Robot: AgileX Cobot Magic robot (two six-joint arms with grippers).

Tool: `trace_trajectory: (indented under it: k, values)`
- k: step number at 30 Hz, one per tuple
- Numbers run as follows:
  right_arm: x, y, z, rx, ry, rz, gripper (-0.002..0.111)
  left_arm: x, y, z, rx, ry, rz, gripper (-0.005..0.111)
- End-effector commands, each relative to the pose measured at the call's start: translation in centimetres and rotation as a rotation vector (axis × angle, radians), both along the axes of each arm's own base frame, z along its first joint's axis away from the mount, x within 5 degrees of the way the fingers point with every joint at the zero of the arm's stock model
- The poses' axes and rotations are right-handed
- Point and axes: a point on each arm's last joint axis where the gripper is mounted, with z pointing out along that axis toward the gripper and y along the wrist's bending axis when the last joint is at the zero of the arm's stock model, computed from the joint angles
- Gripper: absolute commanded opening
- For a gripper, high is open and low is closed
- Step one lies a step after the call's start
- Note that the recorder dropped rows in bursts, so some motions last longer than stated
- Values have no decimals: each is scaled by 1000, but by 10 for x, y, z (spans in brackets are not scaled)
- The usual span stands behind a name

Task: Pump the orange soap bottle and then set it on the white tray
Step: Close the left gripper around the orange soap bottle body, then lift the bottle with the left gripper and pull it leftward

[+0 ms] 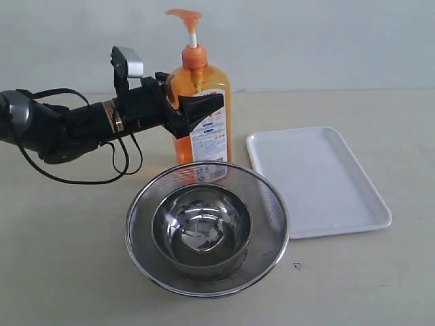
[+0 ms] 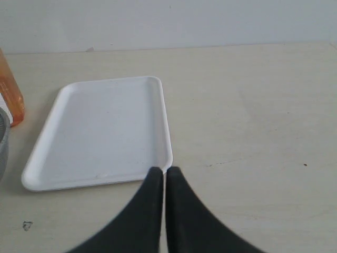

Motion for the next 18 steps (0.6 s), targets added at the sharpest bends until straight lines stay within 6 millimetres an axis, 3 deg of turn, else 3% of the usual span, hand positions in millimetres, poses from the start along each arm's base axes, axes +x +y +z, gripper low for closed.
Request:
trace_trajectory:
  k: [1,9,13,18]
  values:
    - [0,0,1,0,-15,-1,0,2,0,-2,25,-4,20,5]
    - [0,0,1,0,-15,-1,0,4,1,7,49,-36,46,5]
    - [0,0,1,0,-15,-1,0,7,5,23,132,-64,110,5]
    - [0,0,1,0,-15,-1,0,1,19,48,51,-88,177,5]
